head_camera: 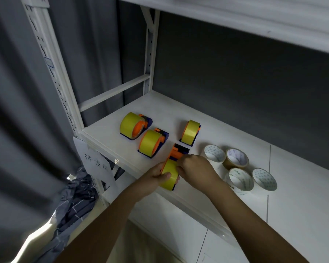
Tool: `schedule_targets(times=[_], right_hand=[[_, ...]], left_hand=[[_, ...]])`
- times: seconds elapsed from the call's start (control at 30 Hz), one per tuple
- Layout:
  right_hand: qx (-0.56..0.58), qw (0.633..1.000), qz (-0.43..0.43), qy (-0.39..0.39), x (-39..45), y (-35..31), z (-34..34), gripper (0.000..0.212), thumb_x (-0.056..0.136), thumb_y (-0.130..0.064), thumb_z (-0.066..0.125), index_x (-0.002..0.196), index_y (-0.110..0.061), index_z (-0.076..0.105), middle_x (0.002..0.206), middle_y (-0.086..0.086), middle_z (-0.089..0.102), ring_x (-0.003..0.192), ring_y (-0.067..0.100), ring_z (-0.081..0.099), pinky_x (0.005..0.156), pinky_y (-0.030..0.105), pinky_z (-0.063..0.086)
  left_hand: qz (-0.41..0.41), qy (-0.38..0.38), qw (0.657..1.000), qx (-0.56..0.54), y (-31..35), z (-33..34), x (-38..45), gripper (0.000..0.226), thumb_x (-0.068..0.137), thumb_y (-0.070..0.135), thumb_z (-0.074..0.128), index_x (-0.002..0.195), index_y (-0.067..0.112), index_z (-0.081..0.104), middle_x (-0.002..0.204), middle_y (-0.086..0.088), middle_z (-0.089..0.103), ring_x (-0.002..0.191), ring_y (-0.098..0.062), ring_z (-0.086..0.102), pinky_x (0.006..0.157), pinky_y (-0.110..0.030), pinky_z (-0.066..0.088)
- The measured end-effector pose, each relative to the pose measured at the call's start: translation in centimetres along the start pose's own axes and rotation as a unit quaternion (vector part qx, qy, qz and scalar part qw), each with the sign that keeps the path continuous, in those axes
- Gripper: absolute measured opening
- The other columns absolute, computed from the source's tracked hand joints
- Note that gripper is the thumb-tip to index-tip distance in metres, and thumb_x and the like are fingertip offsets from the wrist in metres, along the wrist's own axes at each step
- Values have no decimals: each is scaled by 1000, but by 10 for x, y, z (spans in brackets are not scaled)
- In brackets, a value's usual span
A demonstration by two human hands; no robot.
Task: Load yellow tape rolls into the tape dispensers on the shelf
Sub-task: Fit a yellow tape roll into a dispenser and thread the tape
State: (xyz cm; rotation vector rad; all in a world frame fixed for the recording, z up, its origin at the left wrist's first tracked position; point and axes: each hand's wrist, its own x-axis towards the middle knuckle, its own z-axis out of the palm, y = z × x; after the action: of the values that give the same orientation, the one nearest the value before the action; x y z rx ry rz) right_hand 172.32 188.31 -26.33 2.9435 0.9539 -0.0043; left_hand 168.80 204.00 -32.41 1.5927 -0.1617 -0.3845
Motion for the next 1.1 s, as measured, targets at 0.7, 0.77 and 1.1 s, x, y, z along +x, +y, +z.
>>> schedule_targets(times=[0.7,0.77,1.1], right_hand=[[56,998,3,14,-5,2,-1,22,94,-15,42,84,-6,60,91,10,60,80,25,57,64,30,38],[79,997,12,24,-5,2,3,21,92,-14,44,80,-6,59,88,10,58,77,26,57,61,30,35],[343,926,104,121,-13,-4,21,22,89,-15,61,109,-11,69,105,7,62,92,18,61,84,31,50]], left_hand=[[-3,-10,1000,-3,5,-1,-1,31,97,12,44,110,40,51,99,32,67,98,14,59,76,-2,43],[-9,-6,1000,-3,5,-1,0,31,97,12,44,109,40,52,99,30,67,97,14,59,76,-3,44],[-4,46,996,-74,-6,3,5,37,92,3,51,125,19,51,114,5,65,103,-6,62,81,-18,50]])
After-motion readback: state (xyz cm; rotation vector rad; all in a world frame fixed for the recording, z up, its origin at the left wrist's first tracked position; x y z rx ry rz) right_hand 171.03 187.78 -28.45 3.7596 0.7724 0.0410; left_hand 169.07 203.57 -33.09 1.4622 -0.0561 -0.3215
